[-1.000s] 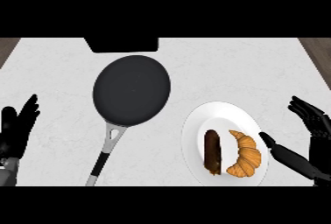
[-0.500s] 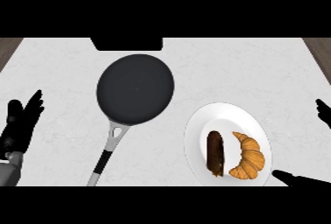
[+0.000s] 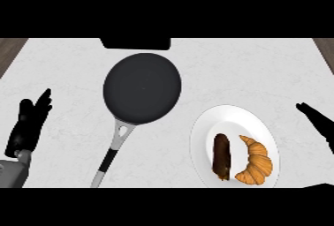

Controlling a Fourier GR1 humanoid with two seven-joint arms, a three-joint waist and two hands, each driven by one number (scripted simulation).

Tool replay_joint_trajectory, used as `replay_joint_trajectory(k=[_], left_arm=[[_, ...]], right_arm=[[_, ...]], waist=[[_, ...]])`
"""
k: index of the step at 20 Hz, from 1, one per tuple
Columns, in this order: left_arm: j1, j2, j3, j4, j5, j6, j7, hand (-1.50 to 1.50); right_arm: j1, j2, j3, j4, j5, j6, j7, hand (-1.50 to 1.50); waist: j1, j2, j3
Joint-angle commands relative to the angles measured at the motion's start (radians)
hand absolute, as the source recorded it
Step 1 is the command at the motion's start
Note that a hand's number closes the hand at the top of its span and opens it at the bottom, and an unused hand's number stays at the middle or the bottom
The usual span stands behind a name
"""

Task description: Pick the croissant from the plate and place it in the pan

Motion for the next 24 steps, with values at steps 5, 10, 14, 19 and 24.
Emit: replay_joint_trajectory(k=[5,10,14,19,24], left_arm=[[0.015,0.012,0.021,-0.006,-0.005,-0.025,-0.006,0.00],[-0.029,-0.035,0.034,0.061,-0.027,-0.015,-0.022,0.00],[0.025,-0.015,0.054,-0.007,-0.017,-0.038,-0.002,0.00],[0.026,-0.048,0.043,-0.023,-0.067,0.009,0.036,0.00],[0.027,-0.024,0.120,0.034,-0.030,-0.067,-0.032,0.00]], right_arm=[[-0.290,0.070,0.250,0.066,0.003,0.219,0.405,-1.50],[-0.286,0.157,0.344,0.131,0.058,0.206,0.409,-1.50],[-0.361,0.221,0.365,0.232,0.079,0.238,0.430,-1.50],[-0.301,0.191,0.340,0.216,0.117,0.259,0.412,-1.50],[-0.260,0.237,0.380,0.283,0.189,0.246,0.356,-1.50]], waist=[[0.014,-0.001,0.002],[-0.027,-0.005,0.004],[-0.019,-0.006,0.005],[-0.031,-0.009,0.005],[-0.032,-0.007,0.005]])
